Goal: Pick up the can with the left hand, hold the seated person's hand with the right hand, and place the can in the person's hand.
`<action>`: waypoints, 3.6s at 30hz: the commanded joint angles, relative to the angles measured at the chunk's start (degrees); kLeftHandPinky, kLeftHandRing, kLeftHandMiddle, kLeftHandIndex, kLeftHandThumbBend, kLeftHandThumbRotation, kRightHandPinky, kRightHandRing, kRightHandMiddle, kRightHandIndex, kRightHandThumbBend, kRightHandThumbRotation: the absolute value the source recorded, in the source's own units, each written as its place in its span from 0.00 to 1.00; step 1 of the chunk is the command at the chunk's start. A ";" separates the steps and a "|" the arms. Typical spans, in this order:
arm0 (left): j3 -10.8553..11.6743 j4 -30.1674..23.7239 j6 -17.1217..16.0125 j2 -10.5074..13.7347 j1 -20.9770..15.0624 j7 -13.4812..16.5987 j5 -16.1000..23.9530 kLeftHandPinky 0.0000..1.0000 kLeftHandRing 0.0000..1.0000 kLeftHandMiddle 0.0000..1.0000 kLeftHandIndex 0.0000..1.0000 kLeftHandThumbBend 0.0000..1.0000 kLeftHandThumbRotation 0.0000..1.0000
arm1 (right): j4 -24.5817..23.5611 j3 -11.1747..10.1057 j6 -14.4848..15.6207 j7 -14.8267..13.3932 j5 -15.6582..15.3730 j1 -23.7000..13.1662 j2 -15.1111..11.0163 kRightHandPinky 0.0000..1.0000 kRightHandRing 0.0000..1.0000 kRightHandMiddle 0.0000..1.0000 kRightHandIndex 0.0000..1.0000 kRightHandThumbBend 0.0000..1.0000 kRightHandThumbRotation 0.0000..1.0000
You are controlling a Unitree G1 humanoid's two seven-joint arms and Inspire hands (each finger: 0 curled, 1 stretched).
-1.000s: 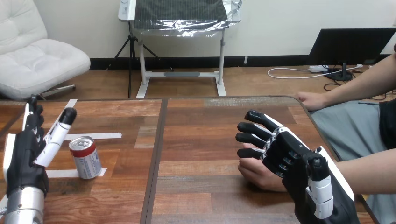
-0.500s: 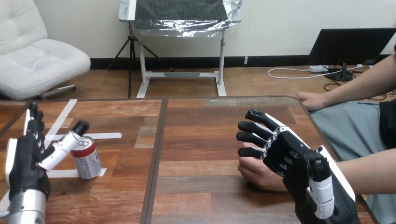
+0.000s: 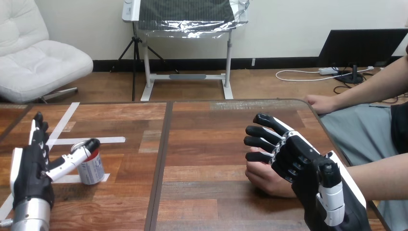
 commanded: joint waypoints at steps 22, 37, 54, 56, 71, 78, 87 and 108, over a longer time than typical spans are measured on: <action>-4.10 1.60 3.12 4.68 -5.74 -1.55 3.54 1.00 1.00 1.00 1.00 0.89 0.04 | 0.13 -0.54 -1.95 -0.43 -0.18 -2.37 0.74 0.76 0.84 0.85 0.88 0.92 1.00; -5.87 1.50 6.37 6.06 -6.63 -1.82 5.24 1.00 1.00 1.00 1.00 0.90 0.04 | -0.06 -0.57 -1.92 -0.59 -0.24 -2.32 0.64 0.77 0.84 0.85 0.88 0.92 1.00; -7.68 2.51 8.90 7.21 -8.25 -1.13 8.40 0.93 0.95 0.96 0.98 0.91 0.08 | -0.29 -0.63 -1.76 -0.61 -0.20 -2.27 0.46 0.77 0.84 0.85 0.88 0.92 1.00; -7.85 2.84 8.97 7.34 -8.46 -1.05 8.77 0.92 0.95 0.95 0.97 0.90 0.07 | -0.38 -0.61 -1.61 -0.69 -0.14 -2.24 0.51 0.76 0.84 0.85 0.88 0.92 1.00; -10.06 3.52 10.52 8.72 -9.64 -1.01 11.96 0.85 0.90 0.92 0.94 0.85 0.01 | -0.47 -0.66 -1.84 -0.70 -0.37 -2.31 0.42 0.76 0.83 0.85 0.88 0.92 1.00; -10.52 2.81 12.38 8.74 -10.02 -0.66 13.15 0.83 0.88 0.90 0.91 0.84 0.00 | -0.34 -0.67 -2.01 -0.53 -0.22 -2.35 0.43 0.76 0.84 0.85 0.88 0.92 1.00; -11.41 2.45 13.66 8.89 -10.47 0.57 14.64 0.81 0.85 0.86 0.87 0.81 0.00 | -0.40 -0.67 -2.14 -0.50 -0.27 -2.42 0.37 0.77 0.84 0.85 0.88 0.91 1.00; -12.77 1.75 16.42 9.11 -11.30 1.91 17.39 0.74 0.78 0.79 0.79 0.77 0.00 | -1.00 -0.57 -1.54 -0.68 -0.08 -2.25 0.28 0.76 0.83 0.85 0.87 0.92 0.99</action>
